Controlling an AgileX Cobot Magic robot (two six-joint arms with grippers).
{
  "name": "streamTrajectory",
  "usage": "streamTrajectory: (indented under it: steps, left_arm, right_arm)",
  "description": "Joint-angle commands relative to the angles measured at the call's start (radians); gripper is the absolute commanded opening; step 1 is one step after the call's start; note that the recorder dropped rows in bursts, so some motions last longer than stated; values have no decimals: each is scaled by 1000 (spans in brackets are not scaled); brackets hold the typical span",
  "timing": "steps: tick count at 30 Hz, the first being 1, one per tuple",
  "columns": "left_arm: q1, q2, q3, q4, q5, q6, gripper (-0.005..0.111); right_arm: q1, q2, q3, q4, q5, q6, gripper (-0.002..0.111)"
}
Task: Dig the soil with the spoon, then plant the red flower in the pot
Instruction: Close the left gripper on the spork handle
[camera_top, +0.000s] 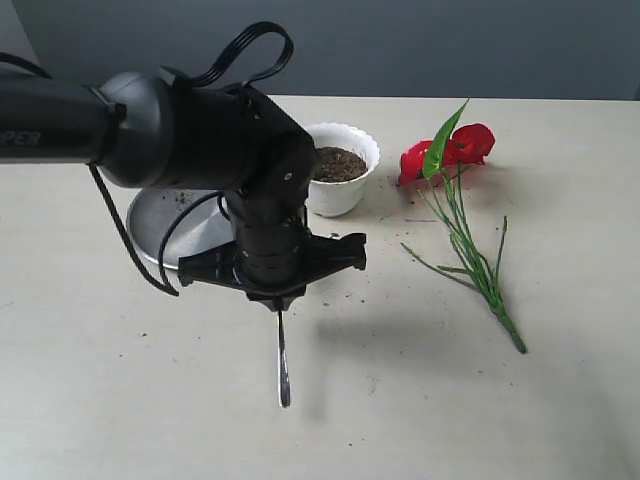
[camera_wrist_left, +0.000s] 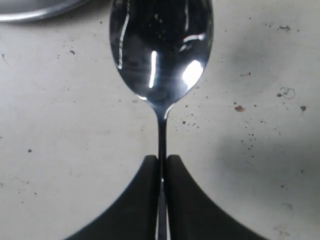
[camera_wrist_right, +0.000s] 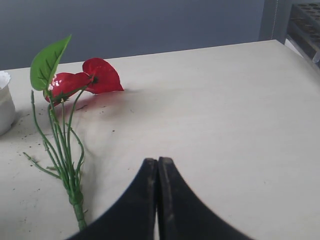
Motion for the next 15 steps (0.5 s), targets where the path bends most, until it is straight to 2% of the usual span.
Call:
streamTrajectory:
  steps: [1, 15]
  left_arm:
    - [0, -24, 2, 34, -8, 13, 0]
    - [0, -143, 2, 192, -60, 15, 0]
  right_arm:
    - [-4, -4, 2, 0, -12, -3, 0]
    - [-4, -4, 2, 0, -15, -3, 0]
